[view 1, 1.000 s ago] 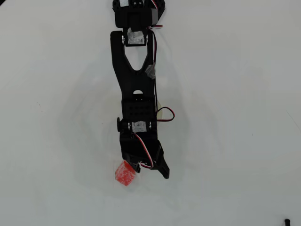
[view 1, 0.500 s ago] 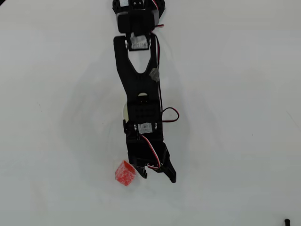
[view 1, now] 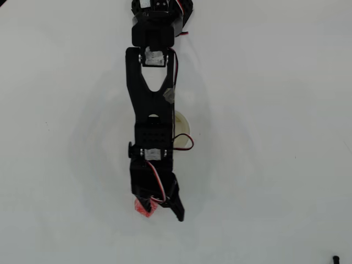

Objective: Grasp a red cube and put it in the cup.

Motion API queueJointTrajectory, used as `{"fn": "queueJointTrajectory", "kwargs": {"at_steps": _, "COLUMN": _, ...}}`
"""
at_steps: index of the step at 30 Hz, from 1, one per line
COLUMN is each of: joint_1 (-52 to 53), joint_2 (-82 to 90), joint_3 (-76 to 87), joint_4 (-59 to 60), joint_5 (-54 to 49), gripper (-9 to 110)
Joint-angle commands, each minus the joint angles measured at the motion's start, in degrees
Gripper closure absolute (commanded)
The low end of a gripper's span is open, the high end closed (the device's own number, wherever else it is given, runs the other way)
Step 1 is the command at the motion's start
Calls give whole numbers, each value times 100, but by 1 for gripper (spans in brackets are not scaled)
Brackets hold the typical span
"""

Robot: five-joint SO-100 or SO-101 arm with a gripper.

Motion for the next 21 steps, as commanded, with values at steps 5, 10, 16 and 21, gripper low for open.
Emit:
{"fn": "queueJointTrajectory", "kwargs": {"at_steps": 5, "joint_1": 536, "joint_2": 229, "joint_3": -589, "joint_4": -26, "joint_5": -79, "gripper": 72}}
{"fn": "queueJointTrajectory", "kwargs": {"at_steps": 10, "joint_1": 694, "joint_2": 193, "joint_3": -615, "joint_4": 0, "joint_5": -97, "gripper": 72}}
{"fn": "queueJointTrajectory", "kwargs": {"at_steps": 16, "joint_1": 633, "joint_2": -114, "joint_3": -791, "joint_4": -18, "joint_5": -114, "gripper": 72}}
{"fn": "queueJointTrajectory", "kwargs": {"at_steps": 21, "joint_1": 589, "joint_2": -237, "joint_3": -844, "joint_4": -53, "joint_5": -141, "gripper": 72}}
